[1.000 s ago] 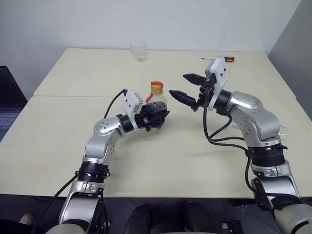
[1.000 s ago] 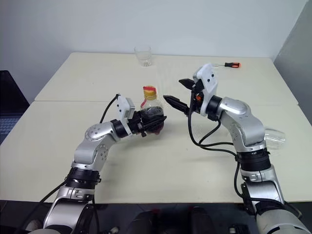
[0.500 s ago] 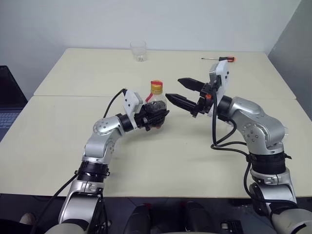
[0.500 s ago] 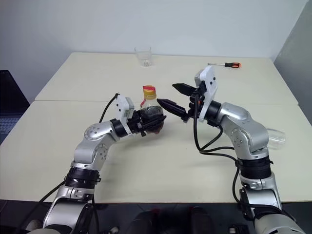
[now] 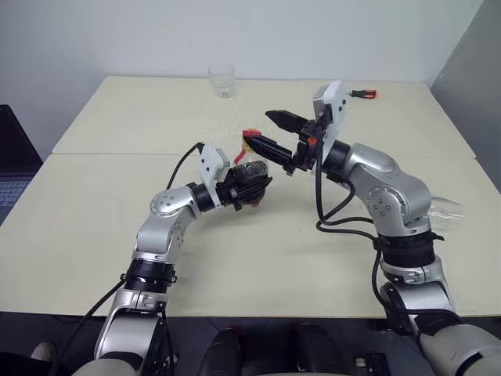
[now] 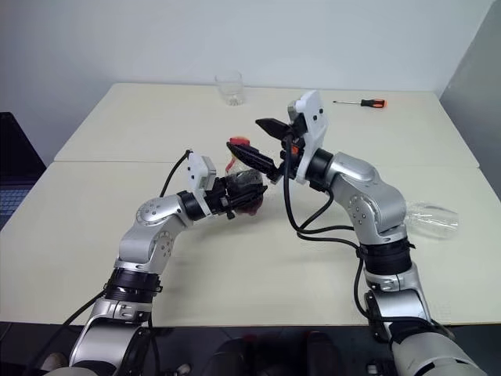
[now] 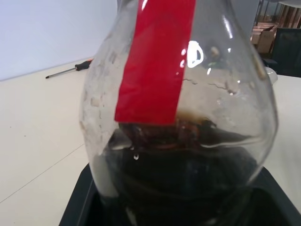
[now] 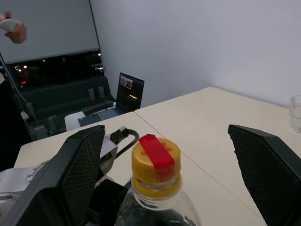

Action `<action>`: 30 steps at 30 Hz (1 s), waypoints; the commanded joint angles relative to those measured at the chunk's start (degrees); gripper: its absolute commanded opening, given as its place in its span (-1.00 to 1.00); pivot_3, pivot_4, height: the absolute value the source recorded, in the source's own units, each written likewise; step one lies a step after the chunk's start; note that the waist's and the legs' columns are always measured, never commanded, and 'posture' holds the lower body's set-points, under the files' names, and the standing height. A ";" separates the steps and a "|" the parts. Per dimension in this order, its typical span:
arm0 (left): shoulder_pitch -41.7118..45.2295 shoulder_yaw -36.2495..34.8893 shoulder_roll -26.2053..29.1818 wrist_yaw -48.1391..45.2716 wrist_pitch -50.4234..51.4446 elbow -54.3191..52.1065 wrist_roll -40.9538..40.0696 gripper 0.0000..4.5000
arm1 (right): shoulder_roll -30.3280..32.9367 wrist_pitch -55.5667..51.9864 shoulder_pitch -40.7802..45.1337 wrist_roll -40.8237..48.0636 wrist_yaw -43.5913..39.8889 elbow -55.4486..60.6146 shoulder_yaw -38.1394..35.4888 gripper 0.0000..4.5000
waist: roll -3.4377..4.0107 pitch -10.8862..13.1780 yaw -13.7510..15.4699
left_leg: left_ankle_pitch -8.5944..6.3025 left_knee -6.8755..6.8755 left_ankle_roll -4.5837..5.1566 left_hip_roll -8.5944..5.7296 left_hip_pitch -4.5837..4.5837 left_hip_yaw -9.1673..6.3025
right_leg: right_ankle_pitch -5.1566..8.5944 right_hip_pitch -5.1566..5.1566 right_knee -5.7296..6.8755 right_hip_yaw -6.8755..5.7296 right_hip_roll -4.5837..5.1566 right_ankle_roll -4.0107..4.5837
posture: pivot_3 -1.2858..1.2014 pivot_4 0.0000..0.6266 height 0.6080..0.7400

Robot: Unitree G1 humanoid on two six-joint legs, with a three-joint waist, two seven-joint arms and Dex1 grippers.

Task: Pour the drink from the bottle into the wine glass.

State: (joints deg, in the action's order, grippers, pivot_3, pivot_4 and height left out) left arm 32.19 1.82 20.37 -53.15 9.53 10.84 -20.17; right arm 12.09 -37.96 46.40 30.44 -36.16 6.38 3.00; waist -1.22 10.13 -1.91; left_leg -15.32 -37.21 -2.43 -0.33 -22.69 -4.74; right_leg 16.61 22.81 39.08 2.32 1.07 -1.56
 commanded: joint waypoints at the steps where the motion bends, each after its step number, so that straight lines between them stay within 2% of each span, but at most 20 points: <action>1: 0.55 -0.92 -0.08 0.08 -1.09 -3.47 -0.94 -0.03 | -0.76 1.24 1.74 0.14 -0.18 0.56 0.10 0.99 | 0.00 0.00 0.00 | 0.01 -0.02 -0.01 0.00 -0.08 0.01 | 0.00 0.09 0.01 0.01 0.00 0.00 | 0.03 -0.52 1.00; 10: 0.19 -0.90 -0.13 0.32 -0.85 -3.98 -0.93 -0.03 | -1.35 1.30 2.15 0.09 -0.64 -0.91 0.27 0.99 | 0.00 0.00 0.00 | 0.01 -0.17 -0.02 -0.01 -0.29 0.08 | -0.01 0.36 0.20 0.06 0.01 0.00 | 0.03 -0.52 1.00; 14: 0.13 -0.95 -0.13 0.45 -0.72 -4.15 -0.93 -0.03 | -1.57 1.43 2.46 0.12 -0.61 -1.51 0.11 0.42 | 0.00 0.00 0.00 | 0.00 -0.39 0.00 -0.01 -0.30 0.09 | 0.00 0.38 0.40 0.07 0.01 0.00 | 0.03 -0.52 1.00; 19: 0.00 -0.97 -0.08 0.50 -0.66 -4.25 -0.95 -0.03 | -1.61 1.35 2.59 0.16 -0.51 -1.68 -0.10 -0.38 | 0.00 0.00 0.01 | 0.00 -0.60 0.01 -0.02 -0.30 0.08 | 0.00 0.38 0.60 0.07 -0.01 0.00 | 0.03 -0.52 1.00; 20: -0.03 -0.97 -0.07 0.54 -0.63 -4.29 -0.96 -0.03 | -1.61 1.31 2.61 0.17 -0.52 -1.67 -0.16 -0.47 | 0.00 0.00 0.01 | 0.00 -0.60 0.01 -0.02 -0.30 0.06 | 0.00 0.37 0.61 0.06 -0.02 0.00 | 0.03 -0.52 1.00; 30: -0.29 -1.00 0.13 0.51 -0.59 -4.32 -1.01 -0.03 | -0.75 -1.06 4.12 1.96 0.04 -0.43 -1.98 -0.47 | 0.00 0.00 0.02 | 0.00 -0.63 0.01 -0.02 -0.30 0.08 | 0.00 0.38 0.62 0.08 -0.01 0.00 | 0.03 -0.52 1.00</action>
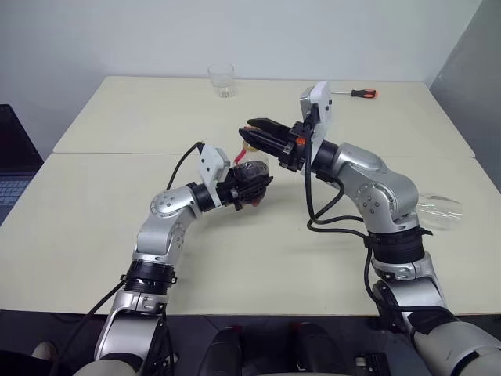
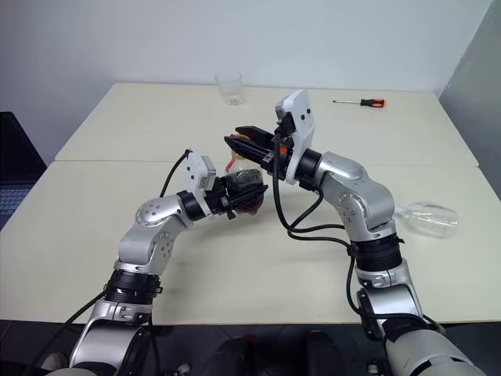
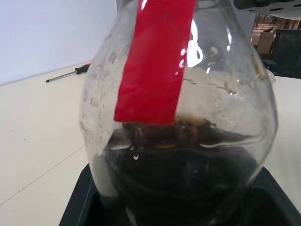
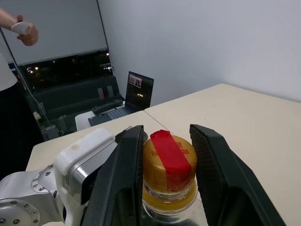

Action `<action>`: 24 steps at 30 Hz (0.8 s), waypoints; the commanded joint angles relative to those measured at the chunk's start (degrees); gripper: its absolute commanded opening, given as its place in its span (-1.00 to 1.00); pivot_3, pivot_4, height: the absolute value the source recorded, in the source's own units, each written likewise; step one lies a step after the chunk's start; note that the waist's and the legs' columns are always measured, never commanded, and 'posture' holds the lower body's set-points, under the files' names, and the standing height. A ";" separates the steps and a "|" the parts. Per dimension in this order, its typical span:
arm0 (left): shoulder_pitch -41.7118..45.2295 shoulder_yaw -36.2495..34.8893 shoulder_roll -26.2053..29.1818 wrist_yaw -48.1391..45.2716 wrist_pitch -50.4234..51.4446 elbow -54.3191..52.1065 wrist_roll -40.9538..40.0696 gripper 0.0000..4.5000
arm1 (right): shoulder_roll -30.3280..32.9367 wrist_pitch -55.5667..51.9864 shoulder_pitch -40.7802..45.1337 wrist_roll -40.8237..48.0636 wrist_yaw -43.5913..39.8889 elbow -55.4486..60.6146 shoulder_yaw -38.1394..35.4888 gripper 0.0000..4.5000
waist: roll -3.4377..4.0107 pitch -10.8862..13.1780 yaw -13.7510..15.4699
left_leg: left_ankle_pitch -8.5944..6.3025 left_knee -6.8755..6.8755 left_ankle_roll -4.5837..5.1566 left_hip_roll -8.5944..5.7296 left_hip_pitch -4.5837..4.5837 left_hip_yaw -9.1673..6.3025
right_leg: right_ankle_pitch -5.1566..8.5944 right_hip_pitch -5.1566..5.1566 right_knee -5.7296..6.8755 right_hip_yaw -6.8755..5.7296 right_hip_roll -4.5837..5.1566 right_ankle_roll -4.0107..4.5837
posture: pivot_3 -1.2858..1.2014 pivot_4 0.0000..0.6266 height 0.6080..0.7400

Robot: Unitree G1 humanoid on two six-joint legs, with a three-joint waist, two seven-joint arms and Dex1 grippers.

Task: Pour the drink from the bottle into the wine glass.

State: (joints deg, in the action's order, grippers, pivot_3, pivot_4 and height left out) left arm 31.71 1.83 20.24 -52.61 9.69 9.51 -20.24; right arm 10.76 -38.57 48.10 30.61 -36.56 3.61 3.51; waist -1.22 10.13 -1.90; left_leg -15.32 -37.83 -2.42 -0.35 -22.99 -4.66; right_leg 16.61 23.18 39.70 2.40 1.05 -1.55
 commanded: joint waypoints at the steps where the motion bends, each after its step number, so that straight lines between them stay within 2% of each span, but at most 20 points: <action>1: 0.12 -1.06 0.32 -0.04 -0.74 -3.02 -0.94 -0.03 | 0.76 -0.79 2.74 2.02 0.57 2.42 -2.82 -0.47 | 0.00 0.00 0.00 | 0.00 0.00 0.00 0.00 0.00 0.00 | 0.00 0.00 0.00 0.00 0.00 0.00 | 0.03 -0.52 1.00; 10: -1.45 -1.94 1.33 0.80 -0.40 -3.92 -1.15 -0.03 | 2.02 -3.17 4.61 4.27 3.54 5.50 -5.79 -0.47 | 0.00 0.00 0.01 | 0.00 0.00 0.00 0.01 -0.01 0.00 | 0.00 0.00 -0.01 0.00 0.01 0.00 | 0.03 -0.52 1.00; 16: -2.77 -2.85 1.88 1.91 0.20 -5.06 -1.28 -0.03 | 4.13 -4.50 1.99 4.02 6.29 9.57 -7.04 -0.47 | 0.00 0.00 0.03 | 0.00 -0.01 0.00 0.01 -0.02 0.00 | 0.00 0.01 -0.01 0.01 0.01 0.00 | 0.03 -0.52 1.00; 19: -2.54 -3.78 1.94 2.98 0.40 -4.90 -1.27 -0.03 | 6.20 -2.15 -2.50 0.01 7.91 11.47 -5.44 -0.47 | -0.01 -0.01 0.10 | -0.01 -0.02 0.01 0.00 -0.03 -0.01 | 0.00 -0.01 -0.02 0.01 0.02 0.00 | 0.03 -0.52 1.00; 24: -1.67 -5.27 1.58 5.32 0.78 -4.60 -1.26 -0.03 | 7.77 7.53 -9.69 -10.66 11.68 7.66 -2.56 -0.47 | -0.01 0.00 0.07 | -0.01 -0.04 0.01 -0.02 -0.03 0.03 | 0.00 -0.01 -0.01 0.03 0.02 -0.01 | 0.03 -0.52 1.00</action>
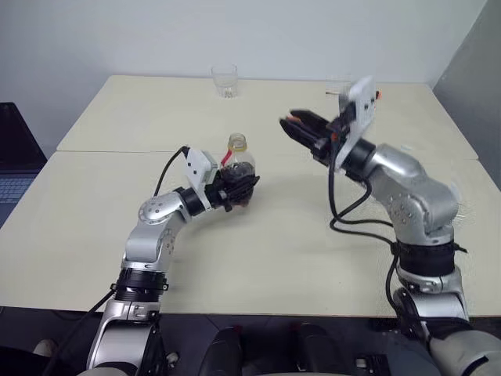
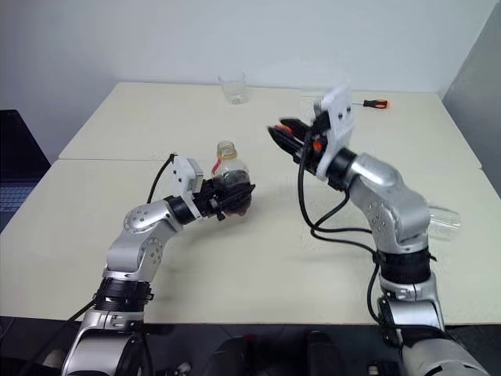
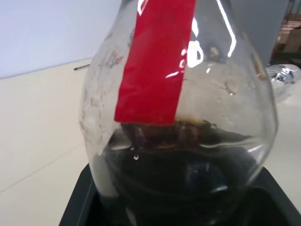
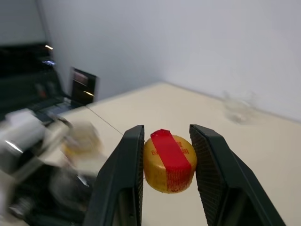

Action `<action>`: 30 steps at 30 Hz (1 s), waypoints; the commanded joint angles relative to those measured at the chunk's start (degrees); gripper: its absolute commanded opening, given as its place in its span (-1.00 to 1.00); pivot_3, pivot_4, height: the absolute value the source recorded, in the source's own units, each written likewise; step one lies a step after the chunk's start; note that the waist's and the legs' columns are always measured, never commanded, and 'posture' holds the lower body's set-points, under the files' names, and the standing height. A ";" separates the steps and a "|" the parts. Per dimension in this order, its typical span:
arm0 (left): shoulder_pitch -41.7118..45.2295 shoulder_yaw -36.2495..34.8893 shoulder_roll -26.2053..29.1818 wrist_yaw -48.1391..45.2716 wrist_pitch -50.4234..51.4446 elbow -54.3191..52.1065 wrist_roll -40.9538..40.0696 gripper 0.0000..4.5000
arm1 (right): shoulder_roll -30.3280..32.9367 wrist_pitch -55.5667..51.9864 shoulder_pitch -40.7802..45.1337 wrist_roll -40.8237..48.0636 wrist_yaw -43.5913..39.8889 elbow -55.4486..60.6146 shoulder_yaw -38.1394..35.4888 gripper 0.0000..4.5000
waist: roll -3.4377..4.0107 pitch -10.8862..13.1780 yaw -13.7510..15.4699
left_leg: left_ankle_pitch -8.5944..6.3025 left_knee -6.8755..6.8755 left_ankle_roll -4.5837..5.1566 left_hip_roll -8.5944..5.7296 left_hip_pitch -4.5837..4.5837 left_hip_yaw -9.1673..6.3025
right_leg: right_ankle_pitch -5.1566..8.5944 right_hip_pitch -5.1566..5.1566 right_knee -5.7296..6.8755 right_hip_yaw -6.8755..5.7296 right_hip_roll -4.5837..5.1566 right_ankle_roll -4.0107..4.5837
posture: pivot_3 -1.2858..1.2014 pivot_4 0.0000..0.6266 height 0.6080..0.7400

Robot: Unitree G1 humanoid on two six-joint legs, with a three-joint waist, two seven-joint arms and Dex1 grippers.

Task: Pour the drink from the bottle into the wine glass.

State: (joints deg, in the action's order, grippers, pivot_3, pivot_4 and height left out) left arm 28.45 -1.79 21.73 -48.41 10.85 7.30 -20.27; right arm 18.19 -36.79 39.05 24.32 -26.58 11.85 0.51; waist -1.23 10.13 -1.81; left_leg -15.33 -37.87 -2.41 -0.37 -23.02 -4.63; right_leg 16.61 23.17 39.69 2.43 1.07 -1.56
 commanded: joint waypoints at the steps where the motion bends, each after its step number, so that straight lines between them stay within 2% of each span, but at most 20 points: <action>1: 1.64 -1.74 0.05 1.30 -0.33 -2.42 -1.23 -0.03 | 0.18 6.72 -0.98 -5.09 1.92 -1.15 0.52 -0.47 | 0.00 0.00 -0.03 | 0.00 0.00 0.00 0.01 0.00 0.01 | 0.00 0.01 0.01 0.00 -0.01 0.00 | 0.03 -0.52 1.00; 5: 1.86 -2.31 0.11 2.45 -0.22 -2.58 -1.21 -0.03 | -1.28 12.03 -2.34 -9.28 4.05 -6.25 0.87 -0.47 | 0.00 0.00 -0.19 | 0.00 0.02 0.00 0.04 0.01 0.01 | 0.00 0.03 0.02 0.01 -0.04 0.00 | 0.03 -0.52 1.00; 14: 1.63 -2.94 0.44 3.90 0.42 -3.83 -1.36 -0.03 | -5.60 16.06 -3.08 -13.40 9.13 -14.57 -0.13 -0.47 | 0.00 0.00 -0.07 | 0.01 0.01 -0.01 0.02 0.01 0.02 | 0.00 0.02 0.02 0.02 -0.04 0.00 | 0.03 -0.52 1.00; 20: 1.80 -3.13 0.43 4.62 0.83 -4.52 -1.45 -0.03 | -7.88 22.16 -0.95 -15.82 14.73 -26.43 -2.73 -0.47 | 0.00 0.00 -0.08 | 0.01 0.01 -0.02 0.02 0.01 0.04 | 0.00 0.03 0.03 0.03 -0.04 0.00 | 0.03 -0.52 1.00; 30: 1.20 -4.04 1.13 5.52 1.55 -6.08 -1.63 -0.03 | -11.04 31.67 0.30 -18.57 16.03 -37.50 -1.85 -0.47 | 0.00 0.00 -0.19 | 0.01 0.02 -0.02 0.03 0.02 0.06 | 0.00 0.03 0.06 0.06 -0.04 0.00 | 0.03 -0.52 1.00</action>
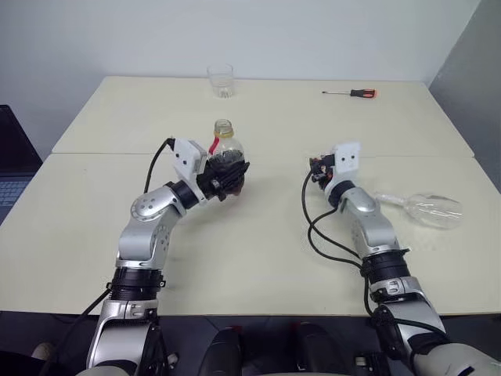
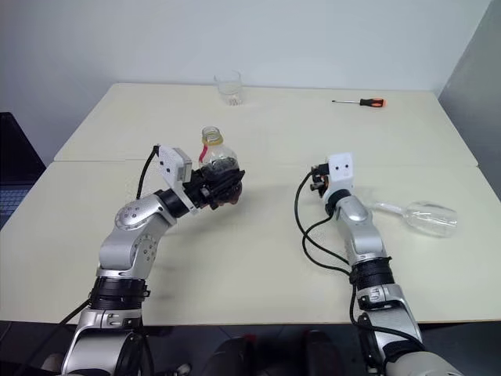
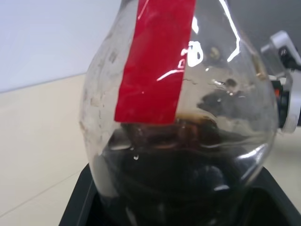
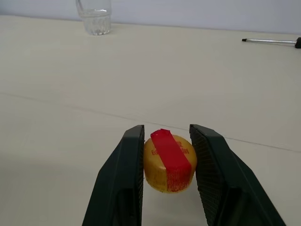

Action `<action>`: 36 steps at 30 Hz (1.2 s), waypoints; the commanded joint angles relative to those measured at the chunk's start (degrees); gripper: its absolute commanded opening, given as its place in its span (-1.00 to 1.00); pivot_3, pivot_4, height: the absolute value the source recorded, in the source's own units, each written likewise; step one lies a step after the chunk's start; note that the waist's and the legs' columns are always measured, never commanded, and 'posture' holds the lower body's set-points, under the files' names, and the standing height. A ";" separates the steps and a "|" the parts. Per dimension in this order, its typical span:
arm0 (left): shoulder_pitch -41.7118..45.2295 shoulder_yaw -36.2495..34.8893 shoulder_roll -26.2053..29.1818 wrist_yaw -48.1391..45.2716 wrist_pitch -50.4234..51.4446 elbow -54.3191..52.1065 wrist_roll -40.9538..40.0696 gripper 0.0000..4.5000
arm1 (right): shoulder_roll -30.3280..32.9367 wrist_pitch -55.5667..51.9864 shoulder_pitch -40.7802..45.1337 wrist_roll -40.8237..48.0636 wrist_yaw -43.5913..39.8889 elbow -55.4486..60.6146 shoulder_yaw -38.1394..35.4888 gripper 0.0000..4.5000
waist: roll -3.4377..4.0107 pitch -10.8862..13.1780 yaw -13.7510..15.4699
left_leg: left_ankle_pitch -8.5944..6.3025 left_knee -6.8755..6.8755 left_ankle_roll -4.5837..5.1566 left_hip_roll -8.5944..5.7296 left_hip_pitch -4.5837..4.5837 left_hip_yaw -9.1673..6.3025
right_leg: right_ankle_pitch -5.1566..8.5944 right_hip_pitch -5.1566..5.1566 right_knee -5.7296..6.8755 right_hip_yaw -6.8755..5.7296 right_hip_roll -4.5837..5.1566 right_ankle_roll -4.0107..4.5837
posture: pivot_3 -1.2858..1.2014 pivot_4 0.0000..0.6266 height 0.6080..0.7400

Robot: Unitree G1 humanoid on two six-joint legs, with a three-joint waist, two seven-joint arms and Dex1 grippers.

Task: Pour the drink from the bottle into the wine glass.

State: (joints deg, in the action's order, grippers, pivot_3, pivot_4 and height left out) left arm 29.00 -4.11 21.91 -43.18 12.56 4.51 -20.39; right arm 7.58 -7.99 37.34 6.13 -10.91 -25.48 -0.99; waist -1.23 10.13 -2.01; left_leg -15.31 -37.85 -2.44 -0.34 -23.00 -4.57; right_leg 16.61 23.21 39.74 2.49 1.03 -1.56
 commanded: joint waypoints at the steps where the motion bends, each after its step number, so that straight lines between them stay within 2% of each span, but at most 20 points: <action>1: 0.43 -1.76 0.99 0.34 -0.07 -3.57 -1.54 -0.03 | -0.63 3.22 2.08 -0.48 0.23 -0.66 -0.41 -0.47 | 0.00 0.00 0.00 | 0.00 0.00 0.00 0.00 0.00 0.00 | 0.00 0.00 0.01 0.00 0.00 0.00 | 0.03 -0.52 1.00; 5: 0.01 -1.89 1.01 0.52 0.30 -4.14 -1.57 -0.03 | -0.54 4.47 2.21 -1.12 0.28 -2.68 -0.55 -0.47 | 0.00 0.00 -0.03 | 0.00 -0.01 0.00 0.00 0.00 -0.01 | 0.00 0.00 0.02 -0.01 0.00 0.00 | 0.03 -0.52 1.00; 14: 0.18 -2.31 1.46 0.48 0.47 -3.94 -1.61 -0.03 | -0.07 5.14 2.95 -0.54 0.15 -4.53 -1.53 0.94 | 0.00 0.00 -0.03 | 0.00 -0.02 0.00 -0.01 0.01 0.00 | 0.00 0.00 0.03 0.00 0.00 0.00 | 0.03 -0.52 1.00; 23: 0.60 -2.27 1.68 0.11 0.42 -3.41 -1.67 -0.03 | -0.73 2.07 1.72 1.17 -1.77 1.25 -1.14 0.97 | 0.00 0.00 -0.03 | 0.00 -0.02 0.00 0.00 0.01 -0.01 | 0.00 0.00 0.05 0.00 0.00 0.00 | 0.03 -0.52 1.00; 32: -0.60 -3.36 2.81 0.90 1.18 -4.29 -2.01 -0.03 | 1.98 -4.35 -3.48 3.43 -10.39 16.64 1.98 0.97 | 0.00 0.00 0.04 | 0.00 -0.04 0.00 -0.01 0.00 -0.02 | 0.00 0.00 0.06 0.00 0.00 0.00 | 0.03 -0.52 1.00; 36: -1.66 -6.09 3.33 4.26 1.75 -4.06 -2.04 -0.03 | 4.57 -7.96 -6.76 6.31 -17.21 26.20 4.38 0.97 | 0.00 0.00 0.10 | -0.01 -0.04 0.01 0.01 0.01 -0.03 | 0.00 0.00 0.05 -0.01 0.00 0.00 | 0.03 -0.52 1.00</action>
State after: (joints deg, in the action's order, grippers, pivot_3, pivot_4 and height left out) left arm 26.96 -7.56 24.47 -40.33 14.74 3.41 -21.48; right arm 11.81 -15.20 30.51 10.49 -25.57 -4.29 2.57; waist -1.23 10.13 -1.90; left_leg -15.32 -37.88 -2.42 -0.31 -22.99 -4.60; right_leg 16.61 23.21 39.80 2.47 1.02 -1.56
